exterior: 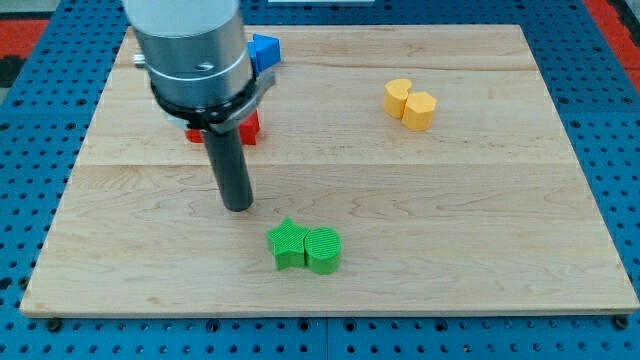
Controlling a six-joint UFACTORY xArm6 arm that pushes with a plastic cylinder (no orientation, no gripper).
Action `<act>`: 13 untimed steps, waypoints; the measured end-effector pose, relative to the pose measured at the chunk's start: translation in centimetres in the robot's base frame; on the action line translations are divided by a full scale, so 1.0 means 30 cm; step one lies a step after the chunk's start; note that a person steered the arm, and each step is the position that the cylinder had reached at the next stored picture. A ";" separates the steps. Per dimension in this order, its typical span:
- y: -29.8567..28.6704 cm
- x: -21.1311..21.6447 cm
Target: Separate the green blocks
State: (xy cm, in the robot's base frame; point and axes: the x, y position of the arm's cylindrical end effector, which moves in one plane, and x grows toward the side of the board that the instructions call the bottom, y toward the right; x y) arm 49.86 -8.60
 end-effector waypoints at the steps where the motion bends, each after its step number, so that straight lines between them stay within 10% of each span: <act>1: 0.034 0.000; 8: 0.215 -0.038; 13: 0.792 0.142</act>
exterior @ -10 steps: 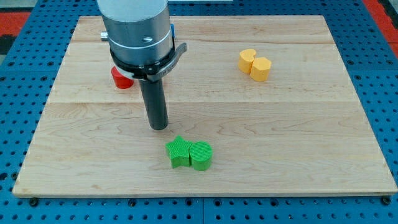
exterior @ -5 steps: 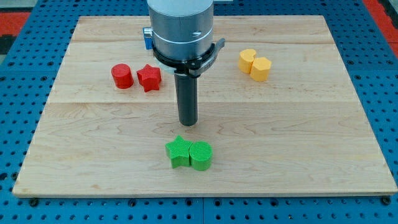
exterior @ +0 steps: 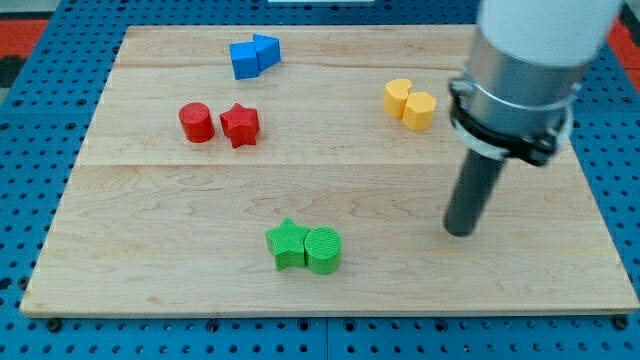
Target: Separate the green blocks
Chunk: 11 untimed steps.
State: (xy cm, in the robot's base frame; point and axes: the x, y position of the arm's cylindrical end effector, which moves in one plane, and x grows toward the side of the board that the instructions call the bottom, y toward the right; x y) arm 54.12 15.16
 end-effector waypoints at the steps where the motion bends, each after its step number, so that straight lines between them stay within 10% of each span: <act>1: 0.044 0.088; 4: -0.346 0.127; 8: -0.387 -0.079; 11: -0.397 0.224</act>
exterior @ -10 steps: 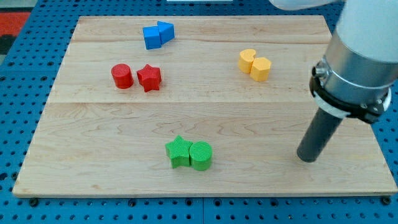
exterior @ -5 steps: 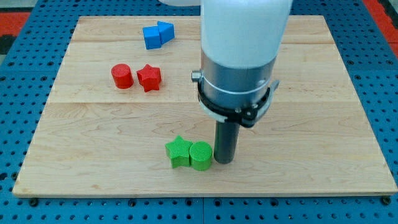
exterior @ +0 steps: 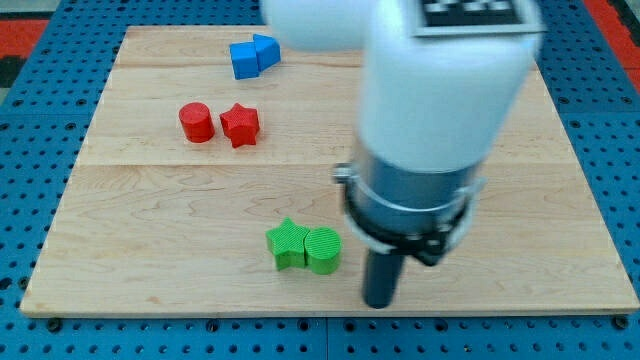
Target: Separate the green blocks
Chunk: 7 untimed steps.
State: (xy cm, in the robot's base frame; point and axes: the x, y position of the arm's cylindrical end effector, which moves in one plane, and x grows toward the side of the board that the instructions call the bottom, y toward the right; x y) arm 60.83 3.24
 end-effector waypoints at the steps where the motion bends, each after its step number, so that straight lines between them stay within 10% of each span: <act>1: -0.034 -0.114; 4: -0.054 -0.478; 7: -0.146 -0.275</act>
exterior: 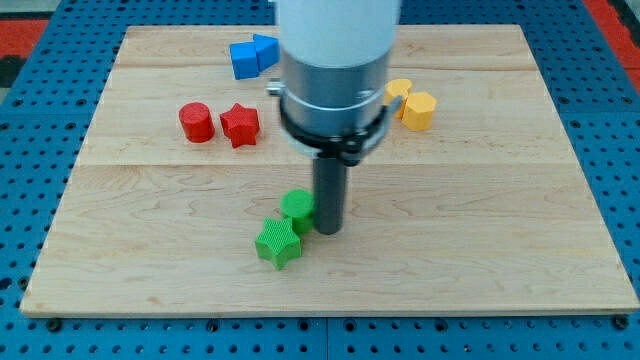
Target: Separate the green blocks
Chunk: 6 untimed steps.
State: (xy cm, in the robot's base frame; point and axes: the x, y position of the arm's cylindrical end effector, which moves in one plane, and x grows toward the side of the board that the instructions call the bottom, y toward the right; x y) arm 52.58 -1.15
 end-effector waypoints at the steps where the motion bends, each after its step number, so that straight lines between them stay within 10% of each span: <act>1: -0.142 -0.049; 6: 0.111 0.039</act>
State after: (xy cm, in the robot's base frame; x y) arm 53.76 2.18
